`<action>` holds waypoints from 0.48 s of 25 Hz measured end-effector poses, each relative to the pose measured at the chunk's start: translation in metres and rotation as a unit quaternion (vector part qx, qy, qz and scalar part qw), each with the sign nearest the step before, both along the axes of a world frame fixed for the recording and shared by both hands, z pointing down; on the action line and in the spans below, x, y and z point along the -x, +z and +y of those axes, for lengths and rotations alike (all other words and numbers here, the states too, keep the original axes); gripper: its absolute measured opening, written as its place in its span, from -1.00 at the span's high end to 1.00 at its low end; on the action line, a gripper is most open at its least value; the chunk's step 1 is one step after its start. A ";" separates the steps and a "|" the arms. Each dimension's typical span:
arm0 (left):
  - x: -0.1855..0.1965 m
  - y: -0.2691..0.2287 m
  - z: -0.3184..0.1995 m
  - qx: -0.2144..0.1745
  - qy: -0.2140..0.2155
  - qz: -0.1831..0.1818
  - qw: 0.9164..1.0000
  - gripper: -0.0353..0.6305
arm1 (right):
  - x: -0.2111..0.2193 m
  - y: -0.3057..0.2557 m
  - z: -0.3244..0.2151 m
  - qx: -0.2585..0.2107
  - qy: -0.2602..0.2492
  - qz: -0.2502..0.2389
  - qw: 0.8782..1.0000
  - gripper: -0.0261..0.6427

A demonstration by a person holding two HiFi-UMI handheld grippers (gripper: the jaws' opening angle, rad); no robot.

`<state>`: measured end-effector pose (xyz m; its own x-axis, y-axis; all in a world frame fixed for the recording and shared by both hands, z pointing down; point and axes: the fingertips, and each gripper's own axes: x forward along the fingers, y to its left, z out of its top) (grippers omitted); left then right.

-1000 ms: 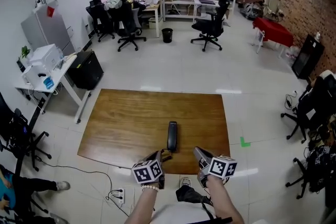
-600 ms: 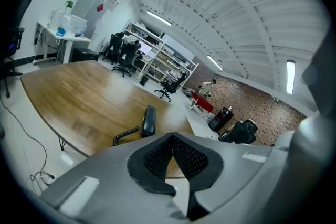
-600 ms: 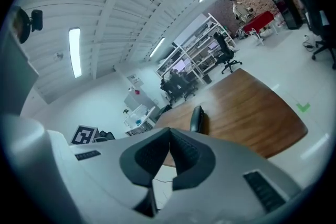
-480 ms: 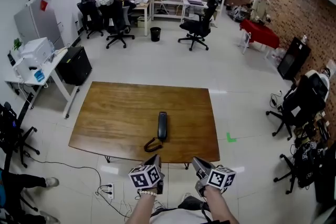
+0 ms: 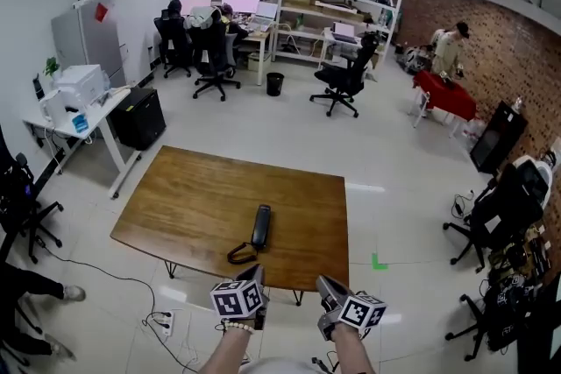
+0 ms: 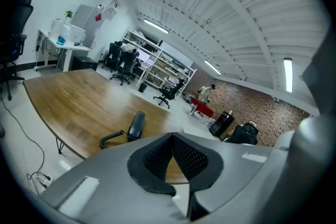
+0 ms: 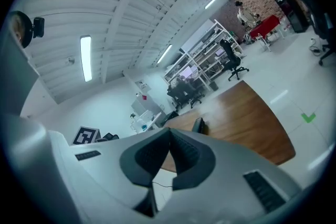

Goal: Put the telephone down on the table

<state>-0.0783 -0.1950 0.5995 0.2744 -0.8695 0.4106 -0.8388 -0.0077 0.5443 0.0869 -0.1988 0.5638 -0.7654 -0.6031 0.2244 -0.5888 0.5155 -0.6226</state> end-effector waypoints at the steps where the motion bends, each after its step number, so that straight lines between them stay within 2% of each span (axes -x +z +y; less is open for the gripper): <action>1: -0.005 0.000 0.000 0.000 -0.001 -0.001 1.000 0.88 | -0.004 0.000 -0.002 0.001 -0.001 0.000 1.000 0.90; 6: -0.023 0.006 0.013 0.010 -0.007 -0.012 1.000 0.88 | -0.009 0.004 0.003 0.006 -0.021 -0.009 1.000 0.90; 12: -0.025 0.010 0.034 0.017 -0.026 -0.011 0.999 0.88 | -0.004 0.012 0.015 0.015 -0.049 -0.009 0.999 0.90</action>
